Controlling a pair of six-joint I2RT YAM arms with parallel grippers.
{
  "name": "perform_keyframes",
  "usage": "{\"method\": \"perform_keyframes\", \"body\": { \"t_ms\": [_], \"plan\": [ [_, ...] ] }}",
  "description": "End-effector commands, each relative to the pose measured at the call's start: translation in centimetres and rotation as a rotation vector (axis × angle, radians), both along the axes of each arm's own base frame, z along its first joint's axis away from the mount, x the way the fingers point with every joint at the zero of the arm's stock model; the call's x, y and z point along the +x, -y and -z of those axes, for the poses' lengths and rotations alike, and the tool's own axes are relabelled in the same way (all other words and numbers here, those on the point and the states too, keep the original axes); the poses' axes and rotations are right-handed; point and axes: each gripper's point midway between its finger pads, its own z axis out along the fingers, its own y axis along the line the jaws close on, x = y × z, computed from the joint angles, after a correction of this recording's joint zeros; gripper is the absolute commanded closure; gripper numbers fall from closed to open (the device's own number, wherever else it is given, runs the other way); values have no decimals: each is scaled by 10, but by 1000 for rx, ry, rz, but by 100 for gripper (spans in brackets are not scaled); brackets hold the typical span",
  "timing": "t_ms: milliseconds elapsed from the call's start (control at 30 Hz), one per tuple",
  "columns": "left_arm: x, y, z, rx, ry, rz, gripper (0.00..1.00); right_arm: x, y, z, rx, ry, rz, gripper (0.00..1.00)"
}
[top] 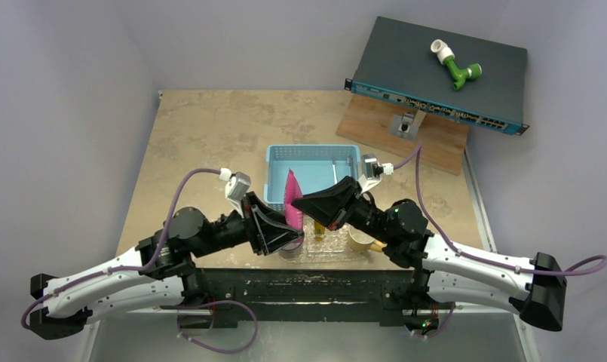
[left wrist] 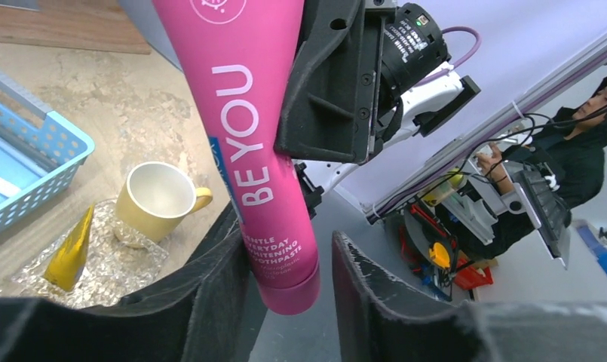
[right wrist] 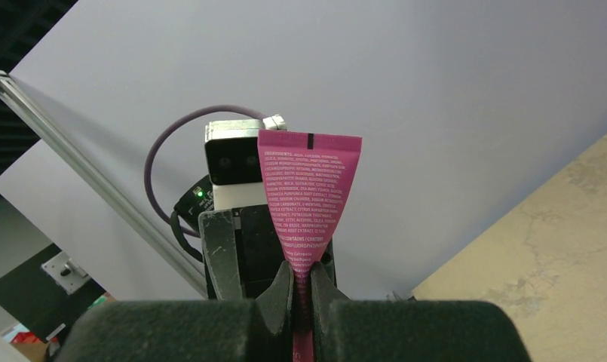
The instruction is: Prepare toiletry sets of a toothbrush and toothpaste on the tray
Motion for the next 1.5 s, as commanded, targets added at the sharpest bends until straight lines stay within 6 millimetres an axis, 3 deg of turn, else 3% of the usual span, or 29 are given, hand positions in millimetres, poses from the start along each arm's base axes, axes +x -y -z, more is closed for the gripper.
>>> {"method": "perform_keyframes", "body": {
  "t_ms": [0,200,333,633,667,733,1000,1467],
  "plan": [
    [-4,3,-23,-83,25,29,64,-1,5,-25,79,37,27,100],
    [-4,1,-26,-92,24,23,100,-4,2,-22,73,26,21,100],
    [-1,-5,-24,-83,35,-4,100,-5,2,-15,51,12,23,100],
    [11,-15,8,130,37,-73,100,-4,14,-5,-32,-37,53,100],
    [13,-17,14,161,37,-81,100,-1,16,-3,-75,33,93,59],
    [15,-21,20,213,41,-97,100,0,19,0,-113,45,113,47],
    [21,-46,44,444,83,-133,100,13,38,17,-314,7,216,31],
    [19,-76,72,790,216,-31,100,21,35,31,-610,-62,227,26]
  ]
}}
